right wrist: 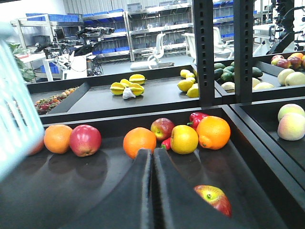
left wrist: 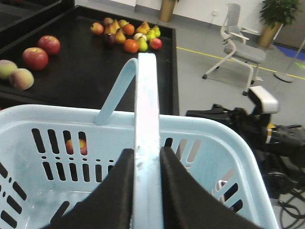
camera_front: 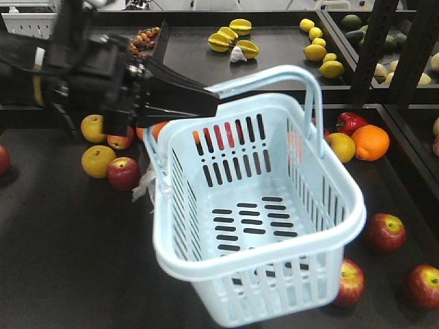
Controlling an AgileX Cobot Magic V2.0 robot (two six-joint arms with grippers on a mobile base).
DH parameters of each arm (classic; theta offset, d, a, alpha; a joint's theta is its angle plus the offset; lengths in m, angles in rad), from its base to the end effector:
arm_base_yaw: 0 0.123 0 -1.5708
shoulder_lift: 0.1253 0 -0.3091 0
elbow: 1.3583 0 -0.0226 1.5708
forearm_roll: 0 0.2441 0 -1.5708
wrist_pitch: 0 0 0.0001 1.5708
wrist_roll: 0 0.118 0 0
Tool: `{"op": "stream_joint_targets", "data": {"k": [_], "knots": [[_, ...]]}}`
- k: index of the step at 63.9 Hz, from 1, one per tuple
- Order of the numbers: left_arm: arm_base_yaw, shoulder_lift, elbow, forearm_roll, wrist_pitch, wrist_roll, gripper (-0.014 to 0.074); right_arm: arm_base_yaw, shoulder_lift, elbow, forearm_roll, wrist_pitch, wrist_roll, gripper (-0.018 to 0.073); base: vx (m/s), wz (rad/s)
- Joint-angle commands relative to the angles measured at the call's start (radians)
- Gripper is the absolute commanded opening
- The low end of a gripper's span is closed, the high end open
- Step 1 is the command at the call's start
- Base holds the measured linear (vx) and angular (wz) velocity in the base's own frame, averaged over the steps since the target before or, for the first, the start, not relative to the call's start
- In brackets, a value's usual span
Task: Pick three apples into basket with both arms
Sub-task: 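Lower the light-blue basket onto the table with the left gripper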
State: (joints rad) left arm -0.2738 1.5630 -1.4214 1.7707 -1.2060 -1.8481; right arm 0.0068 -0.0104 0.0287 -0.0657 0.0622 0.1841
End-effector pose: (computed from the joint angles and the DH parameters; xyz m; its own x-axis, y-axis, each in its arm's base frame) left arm 0.2809 -0.1911 0.4151 -0.2705 0.1749 -0.9467 0.9589 0.1365 -0.2487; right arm 0.0529 -0.0001 0.1985 0.0065 0.1183 -0.9930 -0.0035 0.9930 0.1183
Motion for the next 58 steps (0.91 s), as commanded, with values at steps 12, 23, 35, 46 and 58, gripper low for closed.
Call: {"op": "stream_joint_targets", "data": {"k": [12, 23, 35, 46, 58], "knots": [[0.061, 0.167, -0.079, 0.002, 0.120, 0.102, -0.0006, -0.007, -0.011, 0.013, -0.009, -0.068, -0.010, -0.0004, 0.00, 0.00], [0.122, 0.307, -0.186, 0.002, 0.042, 0.124, -0.0006, -0.007, -0.011, 0.013, -0.009, -0.068, -0.010, -0.0004, 0.00, 0.00], [0.157, 0.473, -0.358, 0.002, -0.165, 0.110, -0.0006, -0.007, -0.011, 0.013, -0.009, -0.068, -0.010, -0.0004, 0.00, 0.00], [0.157, 0.574, -0.447, 0.002, -0.165, 0.082, -0.0006, -0.007, -0.011, 0.013, -0.009, -0.068, -0.010, -0.0004, 0.00, 0.00], [0.157, 0.637, -0.455, 0.002, -0.165, 0.084, -0.0006, -0.007, -0.011, 0.013, -0.009, -0.068, -0.010, -0.0004, 0.00, 0.00]]}}
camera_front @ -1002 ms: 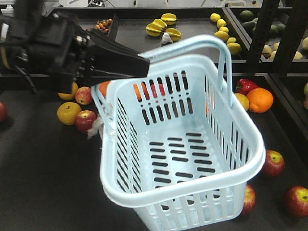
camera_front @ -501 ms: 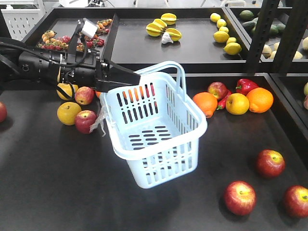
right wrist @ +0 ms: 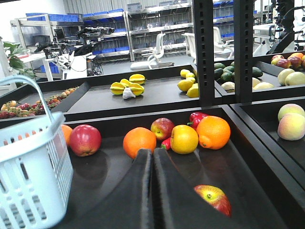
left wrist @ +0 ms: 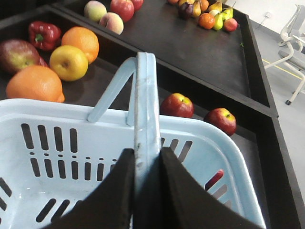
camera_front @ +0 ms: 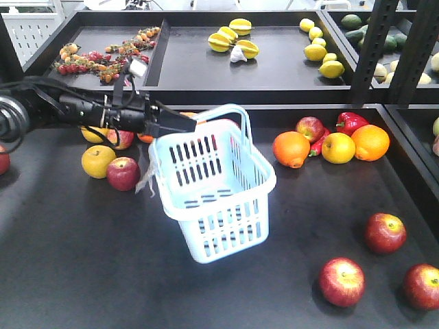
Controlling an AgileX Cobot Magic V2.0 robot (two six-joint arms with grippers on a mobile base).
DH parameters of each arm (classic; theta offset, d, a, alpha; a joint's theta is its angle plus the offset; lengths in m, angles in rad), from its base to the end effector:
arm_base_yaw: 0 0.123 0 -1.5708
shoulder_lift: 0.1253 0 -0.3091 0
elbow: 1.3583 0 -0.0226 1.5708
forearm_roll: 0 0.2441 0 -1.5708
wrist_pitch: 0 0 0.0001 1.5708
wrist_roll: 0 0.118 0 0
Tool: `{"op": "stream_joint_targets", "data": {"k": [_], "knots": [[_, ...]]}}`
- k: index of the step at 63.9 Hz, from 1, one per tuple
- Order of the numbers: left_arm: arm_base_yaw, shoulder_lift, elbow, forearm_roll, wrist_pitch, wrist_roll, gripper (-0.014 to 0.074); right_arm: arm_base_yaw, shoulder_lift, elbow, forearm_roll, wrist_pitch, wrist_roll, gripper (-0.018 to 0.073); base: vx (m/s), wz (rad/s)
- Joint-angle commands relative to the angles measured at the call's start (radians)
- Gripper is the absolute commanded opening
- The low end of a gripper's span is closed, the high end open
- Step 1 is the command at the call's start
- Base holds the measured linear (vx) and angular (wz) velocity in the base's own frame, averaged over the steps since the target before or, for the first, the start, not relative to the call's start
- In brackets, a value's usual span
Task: Pick three apples into basket with both arms
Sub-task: 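Lower the light-blue basket onto the table with the left gripper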
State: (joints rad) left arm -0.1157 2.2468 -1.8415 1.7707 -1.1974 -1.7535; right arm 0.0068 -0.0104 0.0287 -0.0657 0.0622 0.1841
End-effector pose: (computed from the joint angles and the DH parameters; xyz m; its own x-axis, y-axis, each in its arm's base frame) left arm 0.4794 -0.1641 0.2490 -0.4481 0.1833 -0.8750 0.8754 0.2885 -0.3878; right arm 0.0529 -0.0001 0.1985 0.0065 0.1183 -0.9930 -0.0035 0.9930 0.1183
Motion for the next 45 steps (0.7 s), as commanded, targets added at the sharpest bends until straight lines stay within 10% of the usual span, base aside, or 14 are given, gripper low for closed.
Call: {"op": "stream_joint_targets", "data": {"k": [1, 45], "knots": [[-0.002, -0.042, -0.035, 0.002, -0.174, -0.012, -0.0006, -0.007, -0.011, 0.013, -0.009, -0.068, -0.010, -0.0004, 0.00, 0.00], [-0.025, -0.031, -0.022, 0.002, -0.174, -0.091, 0.0032, -0.007, -0.011, 0.013, -0.009, -0.068, -0.010, -0.0004, 0.00, 0.00]]}}
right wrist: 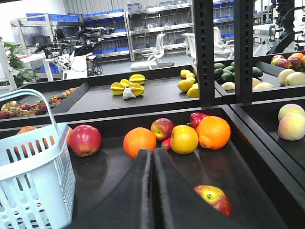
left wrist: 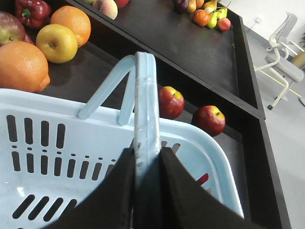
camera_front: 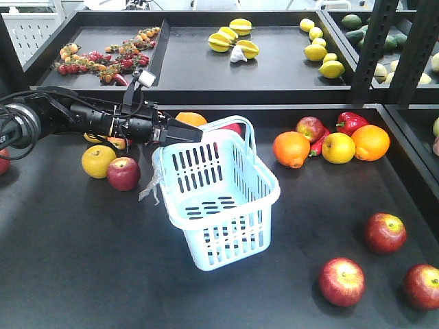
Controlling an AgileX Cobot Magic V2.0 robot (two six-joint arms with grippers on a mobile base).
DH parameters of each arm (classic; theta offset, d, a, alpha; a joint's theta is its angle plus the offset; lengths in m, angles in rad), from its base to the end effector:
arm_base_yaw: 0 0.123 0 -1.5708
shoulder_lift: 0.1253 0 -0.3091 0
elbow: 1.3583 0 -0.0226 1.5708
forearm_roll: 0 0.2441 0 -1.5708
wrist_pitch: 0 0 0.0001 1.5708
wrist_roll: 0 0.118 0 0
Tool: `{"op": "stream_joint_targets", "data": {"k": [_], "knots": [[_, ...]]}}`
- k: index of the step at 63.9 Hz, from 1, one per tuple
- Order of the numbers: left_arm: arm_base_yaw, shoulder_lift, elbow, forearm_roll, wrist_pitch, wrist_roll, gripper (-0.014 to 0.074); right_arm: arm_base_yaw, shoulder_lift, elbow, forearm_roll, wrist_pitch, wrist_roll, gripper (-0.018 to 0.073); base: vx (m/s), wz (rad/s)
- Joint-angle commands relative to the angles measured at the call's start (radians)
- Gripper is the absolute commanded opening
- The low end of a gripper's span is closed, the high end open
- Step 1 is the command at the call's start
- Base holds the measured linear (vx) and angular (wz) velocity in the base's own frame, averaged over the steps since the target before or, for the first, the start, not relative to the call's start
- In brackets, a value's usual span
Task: Pick three apples into basket with both arms
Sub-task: 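Lower the light-blue basket onto the table with the left gripper, then open the left gripper and withdraw it from the basket handle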
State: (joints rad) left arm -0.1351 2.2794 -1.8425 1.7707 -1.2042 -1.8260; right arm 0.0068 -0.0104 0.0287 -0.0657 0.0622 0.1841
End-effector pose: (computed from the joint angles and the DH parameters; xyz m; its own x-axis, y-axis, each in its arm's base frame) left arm 0.4792 -0.1741 0.2332 -0.5335 0.1769 -0.8271 0.8328 0.2804 -0.4772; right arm 0.0529 -0.0001 0.1985 0.0065 0.1183 -0.9930 -0.0035 0.9930 0.1183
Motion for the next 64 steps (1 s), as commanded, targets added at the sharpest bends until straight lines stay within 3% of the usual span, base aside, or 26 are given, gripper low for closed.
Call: {"op": "stream_joint_targets", "data": {"k": [1, 8, 27, 36, 43, 50, 64], "knots": [[-0.005, -0.064, -0.021, 0.002, -0.167, -0.019, 0.0040, -0.007, -0.011, 0.013, -0.009, -0.068, -0.010, -0.0004, 0.00, 0.00], [-0.005, -0.064, -0.021, 0.002, -0.167, -0.031, 0.0134, -0.007, -0.011, 0.013, -0.009, -0.068, -0.010, -0.0004, 0.00, 0.00], [-0.005, -0.066, -0.022, 0.002, -0.167, -0.122, 0.0556, -0.007, -0.011, 0.013, -0.009, -0.068, -0.010, -0.0004, 0.00, 0.00], [-0.005, -0.081, -0.022, 0.002, -0.167, -0.177, 0.0605, -0.007, -0.011, 0.013, -0.009, -0.068, -0.010, -0.0004, 0.00, 0.00], [0.002, -0.119, -0.024, 0.002, -0.167, -0.236, 0.0558, -0.007, -0.011, 0.013, -0.009, -0.068, -0.010, -0.0004, 0.00, 0.00], [0.018, -0.177, -0.024, 0.002, -0.167, -0.318, 0.0435, -0.007, -0.011, 0.013, -0.009, -0.068, -0.010, -0.0004, 0.00, 0.00], [0.053, -0.369, 0.043, 0.002, -0.167, -0.324, -0.0010, -0.007, -0.011, 0.013, -0.009, -0.068, -0.010, -0.0004, 0.00, 0.00]]}}
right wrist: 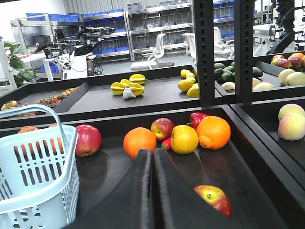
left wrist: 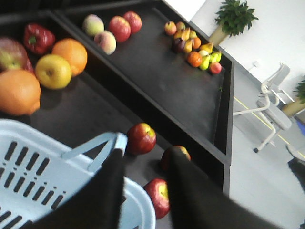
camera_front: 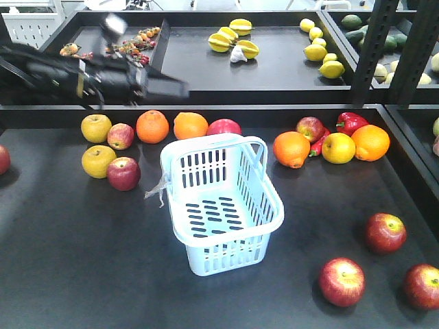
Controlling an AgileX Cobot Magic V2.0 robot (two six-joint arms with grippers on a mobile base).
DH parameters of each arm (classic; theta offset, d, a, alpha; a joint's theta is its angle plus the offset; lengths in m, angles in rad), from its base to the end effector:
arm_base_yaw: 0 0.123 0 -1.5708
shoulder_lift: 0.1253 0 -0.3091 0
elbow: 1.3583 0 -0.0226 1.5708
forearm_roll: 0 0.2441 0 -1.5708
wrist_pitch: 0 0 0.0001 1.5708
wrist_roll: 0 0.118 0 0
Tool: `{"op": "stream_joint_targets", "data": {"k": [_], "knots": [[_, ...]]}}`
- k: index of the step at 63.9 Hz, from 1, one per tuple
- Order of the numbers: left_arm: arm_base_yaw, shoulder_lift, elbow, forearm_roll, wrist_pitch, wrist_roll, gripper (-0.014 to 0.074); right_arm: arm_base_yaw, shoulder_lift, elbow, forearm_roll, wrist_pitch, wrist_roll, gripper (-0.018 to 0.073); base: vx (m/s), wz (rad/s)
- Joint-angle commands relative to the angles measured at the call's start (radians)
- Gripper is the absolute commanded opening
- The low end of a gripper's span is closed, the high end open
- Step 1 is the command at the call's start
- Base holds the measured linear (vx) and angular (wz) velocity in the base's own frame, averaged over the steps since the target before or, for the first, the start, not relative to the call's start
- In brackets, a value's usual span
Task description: Pick three apples into basket with both arms
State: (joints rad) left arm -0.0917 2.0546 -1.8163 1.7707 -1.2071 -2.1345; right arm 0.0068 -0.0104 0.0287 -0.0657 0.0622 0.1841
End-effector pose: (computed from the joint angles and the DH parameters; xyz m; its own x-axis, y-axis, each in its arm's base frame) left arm 0.4480 -0.1497 0.3341 -0.6231 0.0388 -0.7812 0.7449 0.3340 -0.5776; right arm 0.0529 -0.0001 0.1985 0.0065 0.1183 -0.9930 -0.0035 0.9930 0.1183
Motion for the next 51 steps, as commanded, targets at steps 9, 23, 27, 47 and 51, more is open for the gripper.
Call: {"op": "stream_joint_targets", "data": {"k": [9, 23, 27, 47, 51], "knots": [[0.025, -0.325, 0.187, 0.002, -0.163, -0.015, -0.0008, -0.007, -0.011, 0.013, -0.009, -0.068, -0.010, -0.0004, 0.00, 0.00], [0.070, -0.649, 0.544, 0.002, -0.163, 0.003, -0.0008, -0.007, -0.011, 0.013, -0.009, -0.068, -0.010, -0.0004, 0.00, 0.00], [0.081, -0.764, 0.649, 0.002, -0.163, 0.051, -0.0008, -0.007, -0.011, 0.013, -0.009, -0.068, -0.010, -0.0004, 0.00, 0.00], [0.140, -1.381, 1.057, 0.002, 0.106, 0.115, -0.0008, -0.007, -0.011, 0.013, -0.009, -0.068, -0.010, -0.0004, 0.00, 0.00], [0.141, -1.520, 1.146, 0.002, 0.236, 0.114, -0.0008, -0.007, -0.011, 0.013, -0.009, -0.068, -0.010, -0.0004, 0.00, 0.00]]}}
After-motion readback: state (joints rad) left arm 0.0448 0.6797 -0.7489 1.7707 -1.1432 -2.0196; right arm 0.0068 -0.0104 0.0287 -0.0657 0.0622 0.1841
